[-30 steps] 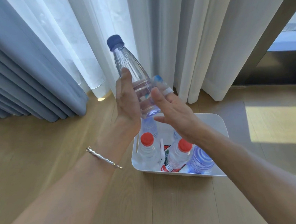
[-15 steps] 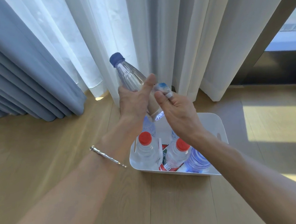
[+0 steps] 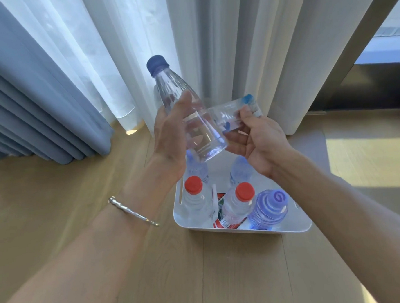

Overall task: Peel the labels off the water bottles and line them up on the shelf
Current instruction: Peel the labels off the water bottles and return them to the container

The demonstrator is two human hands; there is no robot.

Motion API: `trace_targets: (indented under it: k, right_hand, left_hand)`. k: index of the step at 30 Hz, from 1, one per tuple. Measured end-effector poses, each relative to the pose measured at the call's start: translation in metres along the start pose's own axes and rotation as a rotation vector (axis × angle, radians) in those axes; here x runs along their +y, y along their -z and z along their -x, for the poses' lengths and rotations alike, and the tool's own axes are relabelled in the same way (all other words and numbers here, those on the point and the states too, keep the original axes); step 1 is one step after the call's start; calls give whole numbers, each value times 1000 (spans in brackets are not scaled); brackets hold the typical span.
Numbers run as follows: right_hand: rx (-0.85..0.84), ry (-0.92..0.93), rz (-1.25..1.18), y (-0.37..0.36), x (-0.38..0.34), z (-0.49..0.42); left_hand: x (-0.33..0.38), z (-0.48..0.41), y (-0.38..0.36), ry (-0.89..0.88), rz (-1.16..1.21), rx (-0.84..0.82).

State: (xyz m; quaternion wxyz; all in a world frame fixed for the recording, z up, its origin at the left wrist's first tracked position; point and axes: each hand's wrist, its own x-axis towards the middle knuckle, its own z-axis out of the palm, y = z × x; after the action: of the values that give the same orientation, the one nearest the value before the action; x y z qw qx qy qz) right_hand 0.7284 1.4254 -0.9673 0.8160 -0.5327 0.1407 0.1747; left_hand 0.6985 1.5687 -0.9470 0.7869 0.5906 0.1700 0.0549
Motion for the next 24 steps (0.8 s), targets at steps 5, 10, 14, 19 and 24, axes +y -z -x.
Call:
trace_targets:
  k: [5,10,14,19,24]
  right_hand:
    - [198,60,100,37,-6,-25]
    - [373,281,747,92,5,-41]
    - [332,315,952,125,17,-47]
    - [244,371,1051,137,24,-55]
    - [83,449,1191,131,40,-80]
  left_hand:
    - [6,3,-4,72,54,-76]
    - [3,7,-17,49,-41,-152]
    - [-5,9,-28,41,-120,-196]
    - [-15,10,-35,67,-124,-233]
    - [-21,14,-36,79,-125,-240]
